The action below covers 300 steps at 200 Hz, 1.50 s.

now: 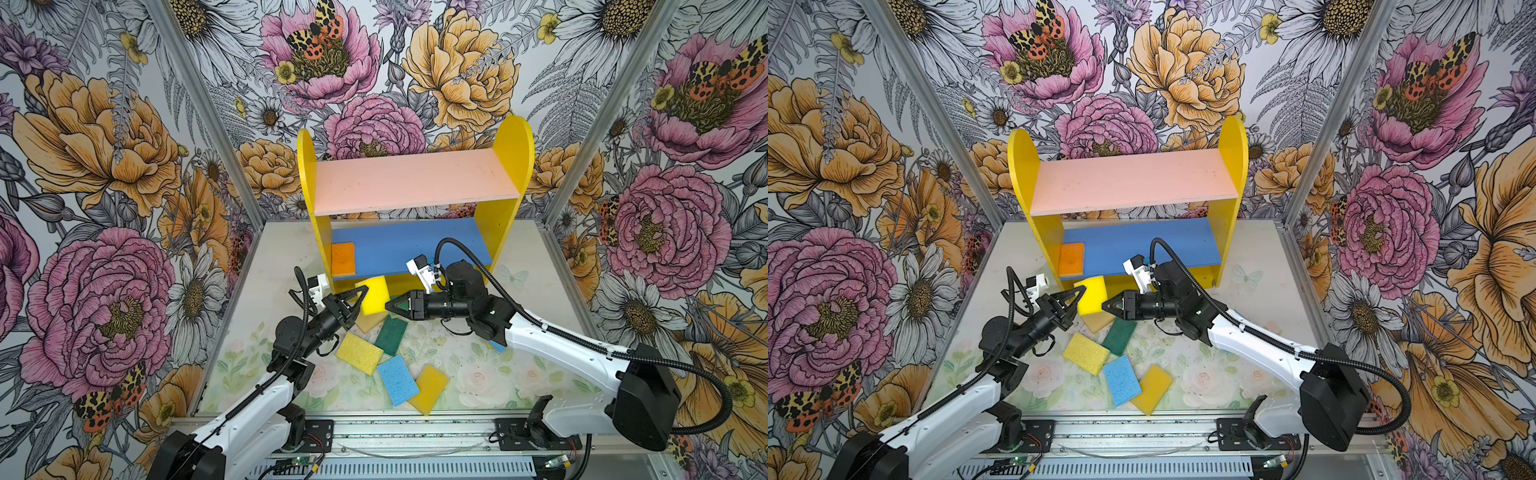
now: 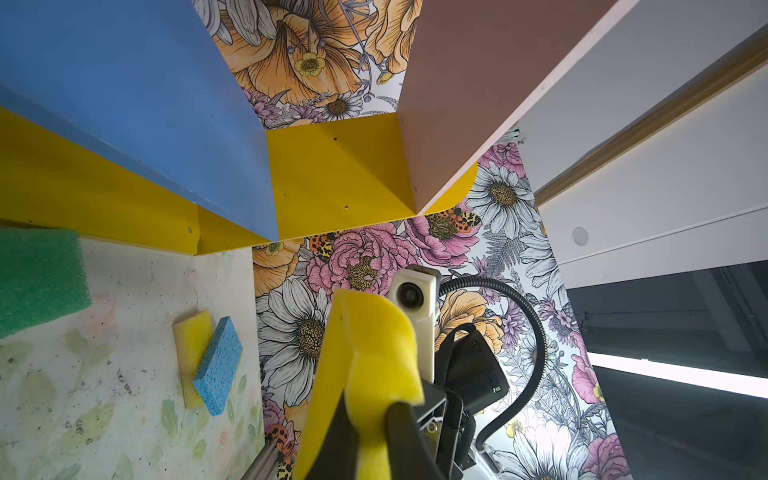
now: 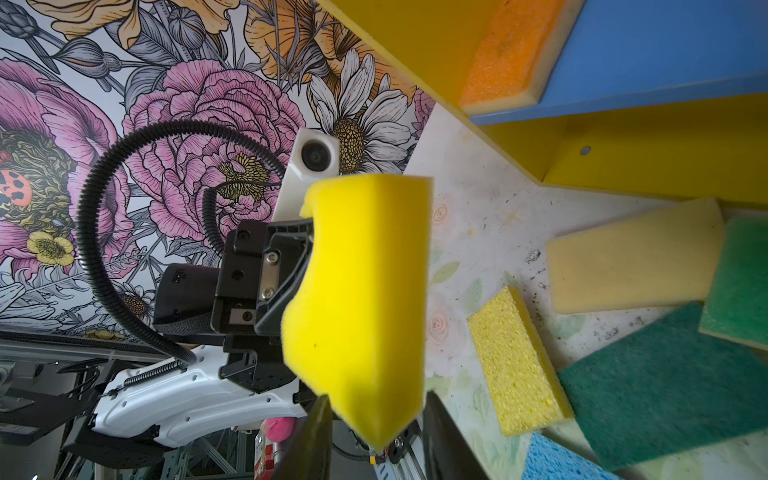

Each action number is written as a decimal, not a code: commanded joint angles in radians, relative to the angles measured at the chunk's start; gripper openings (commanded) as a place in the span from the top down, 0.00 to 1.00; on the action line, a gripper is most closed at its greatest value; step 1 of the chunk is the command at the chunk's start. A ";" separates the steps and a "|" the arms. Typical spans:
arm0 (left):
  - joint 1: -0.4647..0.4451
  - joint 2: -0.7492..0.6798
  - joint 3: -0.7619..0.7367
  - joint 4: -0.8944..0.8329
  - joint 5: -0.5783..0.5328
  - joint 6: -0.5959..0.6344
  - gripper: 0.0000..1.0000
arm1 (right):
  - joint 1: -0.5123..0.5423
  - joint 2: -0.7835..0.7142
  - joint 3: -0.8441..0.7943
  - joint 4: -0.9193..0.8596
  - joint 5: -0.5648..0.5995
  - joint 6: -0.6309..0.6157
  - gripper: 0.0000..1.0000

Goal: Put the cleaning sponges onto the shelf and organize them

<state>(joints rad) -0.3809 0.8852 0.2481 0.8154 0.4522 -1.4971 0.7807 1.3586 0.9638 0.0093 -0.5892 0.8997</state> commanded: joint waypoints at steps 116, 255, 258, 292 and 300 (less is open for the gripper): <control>0.038 -0.095 0.063 -0.220 0.070 0.094 0.70 | 0.023 0.018 0.052 -0.037 0.098 -0.027 1.00; 0.353 -0.505 0.271 -1.361 0.025 0.535 0.01 | -0.087 0.365 0.365 -0.152 0.152 -0.019 1.00; 0.352 -0.507 0.270 -1.364 0.024 0.536 0.01 | -0.089 0.378 0.378 -0.159 0.154 -0.022 1.00; 0.349 -0.514 0.260 -1.365 0.029 0.549 0.01 | -0.099 0.462 0.470 -0.207 0.176 -0.034 1.00; 0.347 -0.515 0.260 -1.368 0.031 0.555 0.01 | -0.102 0.476 0.481 -0.209 0.177 -0.033 1.00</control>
<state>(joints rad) -0.0349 0.3859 0.5152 -0.5205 0.4641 -0.9836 0.6914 1.7977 1.3899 -0.1627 -0.4397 0.8890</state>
